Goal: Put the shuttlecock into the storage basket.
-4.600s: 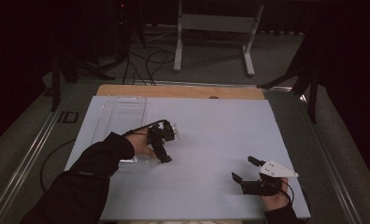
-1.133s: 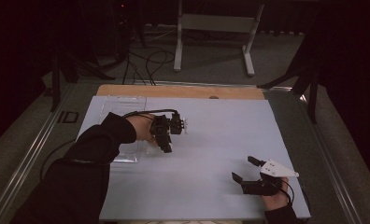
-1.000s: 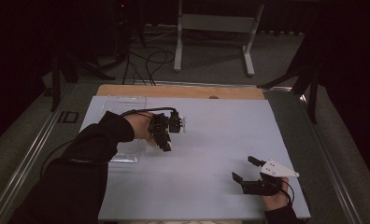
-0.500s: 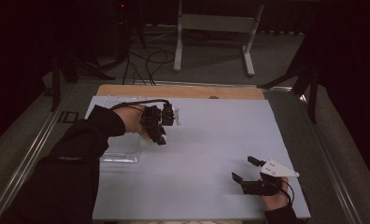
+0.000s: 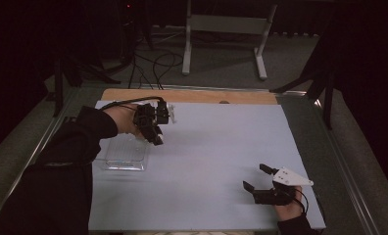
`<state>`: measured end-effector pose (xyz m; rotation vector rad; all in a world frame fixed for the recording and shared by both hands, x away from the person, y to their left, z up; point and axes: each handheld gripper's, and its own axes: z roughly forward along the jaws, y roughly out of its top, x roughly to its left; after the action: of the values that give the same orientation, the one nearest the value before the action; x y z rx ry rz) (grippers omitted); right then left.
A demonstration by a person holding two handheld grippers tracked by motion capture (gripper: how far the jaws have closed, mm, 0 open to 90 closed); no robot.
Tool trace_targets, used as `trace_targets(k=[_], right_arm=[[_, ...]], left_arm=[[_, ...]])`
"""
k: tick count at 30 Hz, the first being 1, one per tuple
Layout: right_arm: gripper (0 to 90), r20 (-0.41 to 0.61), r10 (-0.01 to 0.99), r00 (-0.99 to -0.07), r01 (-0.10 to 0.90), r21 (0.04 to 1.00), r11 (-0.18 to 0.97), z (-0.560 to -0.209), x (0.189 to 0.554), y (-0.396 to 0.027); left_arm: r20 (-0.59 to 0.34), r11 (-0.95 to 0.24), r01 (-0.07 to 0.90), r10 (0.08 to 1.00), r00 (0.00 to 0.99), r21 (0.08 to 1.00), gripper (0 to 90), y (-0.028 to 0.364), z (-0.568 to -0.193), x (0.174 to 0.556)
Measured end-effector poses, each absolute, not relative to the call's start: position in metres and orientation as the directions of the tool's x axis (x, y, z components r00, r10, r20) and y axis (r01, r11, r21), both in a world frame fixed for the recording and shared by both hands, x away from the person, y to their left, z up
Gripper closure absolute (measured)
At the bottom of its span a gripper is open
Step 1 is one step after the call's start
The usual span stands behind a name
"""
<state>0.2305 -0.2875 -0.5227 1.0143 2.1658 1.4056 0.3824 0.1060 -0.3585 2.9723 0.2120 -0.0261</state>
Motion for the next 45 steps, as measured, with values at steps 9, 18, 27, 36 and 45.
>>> trace_targets(k=[9, 18, 27, 36, 45], right_arm=[[9.7, 0.075, 0.735, -0.674, 0.369, 0.896, 0.247, -0.523, 0.231, -0.287], [9.7, 0.077, 0.735, -0.674, 0.372, 0.895, 0.247, -0.523, 0.231, -0.287], [9.7, 0.073, 0.732, -0.678, 0.368, 0.895, 0.251, -0.523, 0.231, -0.287], [9.7, 0.077, 0.731, -0.678, 0.374, 0.892, 0.252, -0.523, 0.23, -0.287], [9.7, 0.08, 0.732, -0.677, 0.379, 0.89, 0.253, -0.524, 0.231, -0.287]], left_arm=[[-0.015, -0.97, 0.187, 0.187, 0.982, 0.157, 65.3, 0.128, -0.354, 0.386], [-0.002, -0.961, 0.236, 0.238, 0.971, 0.143, 65.3, 0.152, -0.357, 0.389], [-0.017, -0.948, 0.283, 0.283, 0.959, 0.143, 65.3, 0.179, -0.373, 0.393], [-0.023, -0.955, 0.253, 0.252, 0.967, 0.154, 65.3, 0.191, -0.391, 0.393], [-0.036, -0.96, 0.209, 0.206, 0.978, 0.188, 65.3, 0.187, -0.404, 0.392]])
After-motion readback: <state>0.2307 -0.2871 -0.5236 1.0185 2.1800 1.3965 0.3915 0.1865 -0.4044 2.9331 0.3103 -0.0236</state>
